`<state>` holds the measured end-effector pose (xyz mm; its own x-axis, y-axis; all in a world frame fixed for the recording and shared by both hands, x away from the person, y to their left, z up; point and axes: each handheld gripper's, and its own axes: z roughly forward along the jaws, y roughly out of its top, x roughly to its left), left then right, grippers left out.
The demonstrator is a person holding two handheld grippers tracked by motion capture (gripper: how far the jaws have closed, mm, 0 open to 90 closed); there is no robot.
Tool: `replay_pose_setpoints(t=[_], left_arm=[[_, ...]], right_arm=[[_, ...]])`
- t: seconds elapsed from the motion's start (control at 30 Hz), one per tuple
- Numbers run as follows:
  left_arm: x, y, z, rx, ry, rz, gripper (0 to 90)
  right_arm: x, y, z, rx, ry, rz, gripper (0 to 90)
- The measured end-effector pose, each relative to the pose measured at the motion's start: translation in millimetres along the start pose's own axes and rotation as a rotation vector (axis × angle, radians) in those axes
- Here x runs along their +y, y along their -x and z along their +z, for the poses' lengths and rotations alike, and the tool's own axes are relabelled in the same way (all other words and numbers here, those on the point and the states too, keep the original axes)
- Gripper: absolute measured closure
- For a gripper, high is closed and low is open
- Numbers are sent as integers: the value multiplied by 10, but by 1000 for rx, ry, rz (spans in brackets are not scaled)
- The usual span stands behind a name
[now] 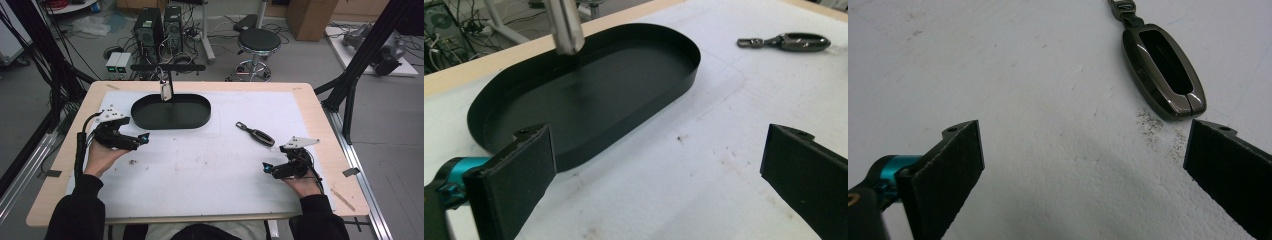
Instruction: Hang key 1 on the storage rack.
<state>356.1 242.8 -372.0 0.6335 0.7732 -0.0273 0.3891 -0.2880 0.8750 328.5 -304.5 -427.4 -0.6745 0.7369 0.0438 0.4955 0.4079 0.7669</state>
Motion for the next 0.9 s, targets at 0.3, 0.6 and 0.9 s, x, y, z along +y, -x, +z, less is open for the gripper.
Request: replay_pose_setpoints(t=[0.3, 0.6, 0.9], left_arm=[[-164, 83, -116, 27, -27, 32, 18], [-418, 181, -255, 61, -47, 52, 18], [-672, 176, -361, 71, -72, 13, 18]], right_arm=[[1, -2, 2, 0, 0, 2, 20], [-6, -5, 3, 3, -8, 4, 20], [-31, -13, -16, -11, -16, 11, 20]])
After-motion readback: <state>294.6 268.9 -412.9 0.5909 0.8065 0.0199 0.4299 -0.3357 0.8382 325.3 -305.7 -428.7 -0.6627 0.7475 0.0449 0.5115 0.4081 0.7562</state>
